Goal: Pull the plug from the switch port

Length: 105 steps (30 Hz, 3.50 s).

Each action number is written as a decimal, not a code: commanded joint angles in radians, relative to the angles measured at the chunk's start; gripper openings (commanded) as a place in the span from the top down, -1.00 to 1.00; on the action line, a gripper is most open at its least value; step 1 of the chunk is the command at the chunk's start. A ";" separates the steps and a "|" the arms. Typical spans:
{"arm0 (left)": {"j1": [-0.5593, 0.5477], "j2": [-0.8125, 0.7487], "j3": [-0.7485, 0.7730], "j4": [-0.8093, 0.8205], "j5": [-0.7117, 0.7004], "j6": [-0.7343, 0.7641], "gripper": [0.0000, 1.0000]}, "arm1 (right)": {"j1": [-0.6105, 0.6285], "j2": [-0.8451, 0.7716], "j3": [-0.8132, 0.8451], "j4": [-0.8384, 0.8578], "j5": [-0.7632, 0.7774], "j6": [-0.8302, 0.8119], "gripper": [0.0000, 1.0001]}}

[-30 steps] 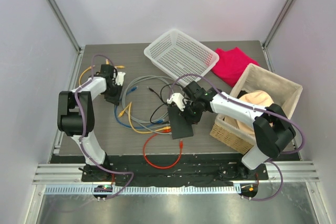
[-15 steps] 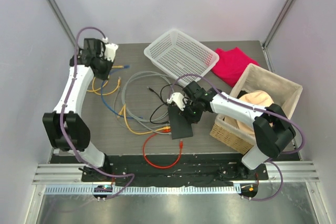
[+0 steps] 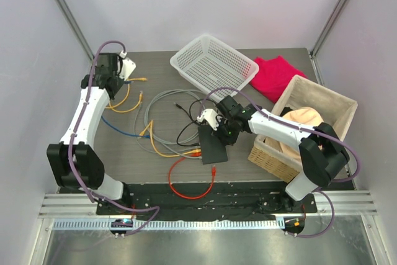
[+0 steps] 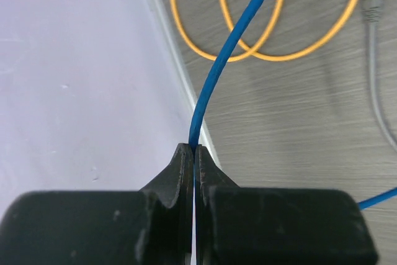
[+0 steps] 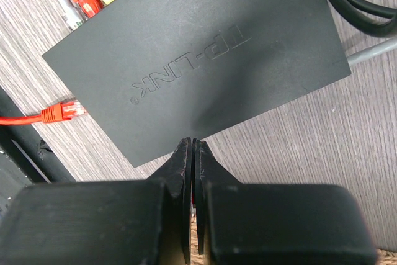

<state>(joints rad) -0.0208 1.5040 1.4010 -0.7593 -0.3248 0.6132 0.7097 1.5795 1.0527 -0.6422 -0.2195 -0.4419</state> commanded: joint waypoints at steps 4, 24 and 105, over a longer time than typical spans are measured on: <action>0.016 -0.151 0.150 0.011 -0.045 0.190 1.00 | 0.004 -0.029 0.000 0.026 0.022 -0.012 0.94; 0.130 -0.417 -0.147 0.246 0.130 -0.971 1.00 | 0.004 -0.029 0.001 0.050 0.023 -0.017 0.95; -0.432 0.429 -0.174 0.120 1.279 -0.464 0.01 | -0.085 -0.039 -0.034 0.019 -0.184 0.112 0.98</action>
<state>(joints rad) -0.4183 1.9347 1.2049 -0.7109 0.9592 0.1898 0.6243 1.5330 0.9840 -0.6540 -0.4065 -0.3519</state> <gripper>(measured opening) 0.499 0.031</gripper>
